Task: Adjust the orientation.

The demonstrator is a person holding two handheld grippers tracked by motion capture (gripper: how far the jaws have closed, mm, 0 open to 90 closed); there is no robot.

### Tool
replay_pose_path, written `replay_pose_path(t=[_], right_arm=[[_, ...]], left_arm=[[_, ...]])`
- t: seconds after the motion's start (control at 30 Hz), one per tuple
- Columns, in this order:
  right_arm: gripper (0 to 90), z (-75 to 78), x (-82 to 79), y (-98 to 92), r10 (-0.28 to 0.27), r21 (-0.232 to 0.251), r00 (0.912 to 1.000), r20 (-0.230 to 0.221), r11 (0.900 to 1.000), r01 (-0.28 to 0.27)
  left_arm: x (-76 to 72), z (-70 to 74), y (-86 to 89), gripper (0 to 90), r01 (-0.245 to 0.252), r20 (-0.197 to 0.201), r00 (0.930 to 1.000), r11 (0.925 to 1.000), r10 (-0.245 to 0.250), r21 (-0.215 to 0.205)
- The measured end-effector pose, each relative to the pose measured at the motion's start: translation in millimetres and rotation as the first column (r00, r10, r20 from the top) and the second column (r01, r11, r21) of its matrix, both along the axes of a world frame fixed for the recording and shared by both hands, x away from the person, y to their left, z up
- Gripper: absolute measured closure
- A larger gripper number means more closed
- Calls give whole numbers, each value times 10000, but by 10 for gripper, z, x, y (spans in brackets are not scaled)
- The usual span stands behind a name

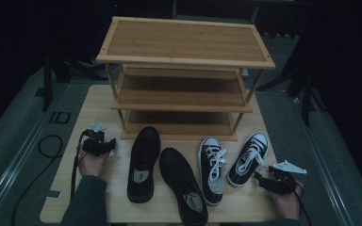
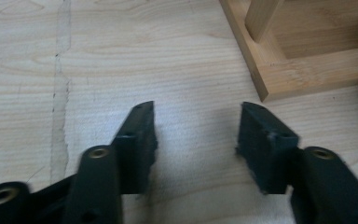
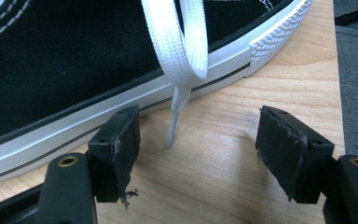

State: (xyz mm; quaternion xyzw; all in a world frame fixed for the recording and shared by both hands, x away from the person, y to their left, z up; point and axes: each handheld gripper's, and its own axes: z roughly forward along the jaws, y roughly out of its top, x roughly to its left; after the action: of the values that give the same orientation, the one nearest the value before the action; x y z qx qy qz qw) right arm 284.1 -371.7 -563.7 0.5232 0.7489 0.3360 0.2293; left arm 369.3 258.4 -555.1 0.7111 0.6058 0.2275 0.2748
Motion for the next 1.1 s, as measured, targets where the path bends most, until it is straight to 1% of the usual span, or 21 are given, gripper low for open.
replay_pose_path(t=[0.03, 0.07, 0.17, 0.23, 0.3, 0.33, 0.37, 0.43, 0.53, 0.57, 0.63, 0.73, 0.8, 0.87, 0.97, 1.0, 1.1], right_arm=[[301, 0, 0, 0, 0, 0, 10000, 0, 10000, 0], [301, 0, 1, 0, 4, -5, 10000, 8, 10000, -4], [301, 0, 1, -1, 5, -6, 10000, 9, 10000, -5], [301, 0, 0, 0, 1, -2, 10000, 2, 10000, -1], [301, 0, 0, 0, -4, -7, 10000, 8, 10000, 4], [301, 0, 0, 1, -8, -1, 10000, 2, 10000, 8], [301, 0, -1, 1, -11, -2, 10000, 2, 10000, 11], [301, 0, -1, 1, -13, -1, 10000, 2, 10000, 13], [301, 0, -1, 1, -15, 1, 10000, 1, 10000, 15], [301, 0, -1, 1, -15, 2, 10000, 1, 10000, 15], [301, 0, -1, 1, -16, 1, 10000, 2, 10000, 16], [301, 0, -1, 1, -15, 0, 10000, 2, 10000, 15], [301, 0, -1, 2, -15, 0, 10000, 2, 10000, 15], [301, 0, -1, 1, -16, -1, 10000, 3, 10000, 16], [301, 0, -1, 1, -15, 3, 10000, 0, 10000, 15], [301, 0, 0, 1, -14, 4, 10000, 0, 10000, 14], [300, 0, 0, 1, -13, 3, 10000, 1, 10000, 13]], left_arm=[[0, 0, 0, 499, 0, 0, 10000, 10000, 0, 0], [-6, 29, 10, 503, 175, -227, 9996, 9998, -177, -109], [-30, 100, 15, 512, 527, -530, 9972, 9985, -534, -150], [-57, 163, 12, 515, 826, -585, 9948, 9964, -835, -181], [-85, 231, 15, 530, 1223, -693, 9897, 9916, -1249, -413], [-85, 231, 15, 530, 1223, -693, 9897, 9916, -1249, -413], [-113, 297, 3, 530, 1504, -776, 9851, 9877, -1533, -424], [-143, 359, -6, 531, 1792, -818, 9796, 9823, -1833, -553], [-188, 452, -39, 530, 2181, -920, 9706, 9745, -2223, -534], [-208, 492, -60, 530, 2385, -984, 9650, 9694, -2433, -579], [-234, 548, -89, 529, 2576, -1026, 9592, 9639, -2635, -670], [-275, 645, -130, 529, 2899, -1008, 9491, 9528, -2984, -906], [-301, 705, -161, 526, 3116, -975, 9427, 9465, -3190, -839], [-324, 757, -194, 520, 3374, -952, 9339, 9375, -3447, -849], [-344, 812, -252, 518, 3690, -1013, 9215, 9265, -3750, -738], [-349, 831, -270, 518, 3778, -1109, 9171, 9236, -3830, -655], [-367, 871, -326, 518, 3997, -1191, 9071, 9149, -4037, -572]])
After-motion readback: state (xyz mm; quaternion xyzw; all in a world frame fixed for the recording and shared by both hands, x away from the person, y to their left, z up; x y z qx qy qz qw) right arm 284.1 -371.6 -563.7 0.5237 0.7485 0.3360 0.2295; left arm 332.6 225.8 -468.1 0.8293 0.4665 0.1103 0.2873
